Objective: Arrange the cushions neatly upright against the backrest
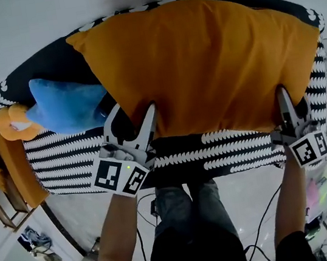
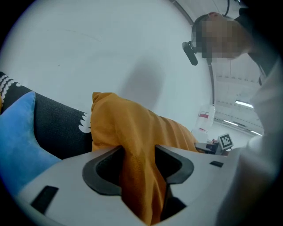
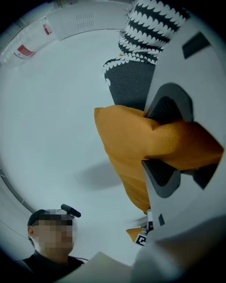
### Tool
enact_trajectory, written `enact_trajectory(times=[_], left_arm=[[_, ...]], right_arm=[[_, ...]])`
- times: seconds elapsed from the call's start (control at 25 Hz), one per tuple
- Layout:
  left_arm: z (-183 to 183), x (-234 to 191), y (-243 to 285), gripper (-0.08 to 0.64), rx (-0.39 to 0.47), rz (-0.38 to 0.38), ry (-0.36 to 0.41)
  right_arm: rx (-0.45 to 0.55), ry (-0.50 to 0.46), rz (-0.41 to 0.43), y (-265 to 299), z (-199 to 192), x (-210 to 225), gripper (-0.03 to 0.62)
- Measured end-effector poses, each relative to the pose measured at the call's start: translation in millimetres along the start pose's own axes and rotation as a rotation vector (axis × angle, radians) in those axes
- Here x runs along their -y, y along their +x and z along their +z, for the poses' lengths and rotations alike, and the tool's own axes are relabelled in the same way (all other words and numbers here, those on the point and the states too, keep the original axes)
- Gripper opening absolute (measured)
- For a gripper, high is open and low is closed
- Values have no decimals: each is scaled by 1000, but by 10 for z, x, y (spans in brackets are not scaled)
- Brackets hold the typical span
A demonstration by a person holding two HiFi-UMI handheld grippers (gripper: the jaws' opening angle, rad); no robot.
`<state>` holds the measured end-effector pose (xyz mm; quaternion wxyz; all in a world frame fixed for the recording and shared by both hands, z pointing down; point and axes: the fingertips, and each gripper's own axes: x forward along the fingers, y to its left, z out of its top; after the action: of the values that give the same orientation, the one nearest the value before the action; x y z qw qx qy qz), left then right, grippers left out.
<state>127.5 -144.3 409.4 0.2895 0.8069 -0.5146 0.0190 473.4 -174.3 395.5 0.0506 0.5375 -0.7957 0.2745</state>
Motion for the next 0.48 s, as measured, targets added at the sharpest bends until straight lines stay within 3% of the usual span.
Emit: enact_trajectory(times=[0.2,0.4,0.48], left_arm=[[-67,-43,262,250,-9,33,-15],[-251,351,465,250,-29,66,-32],[-300,306,458,257,-43,84,-23]], right_arm=[[2,-20,-16,282,-45,221,286],[7,-62,-74,101,40,718,305],[4,-72,-97,134,-29,747,313]])
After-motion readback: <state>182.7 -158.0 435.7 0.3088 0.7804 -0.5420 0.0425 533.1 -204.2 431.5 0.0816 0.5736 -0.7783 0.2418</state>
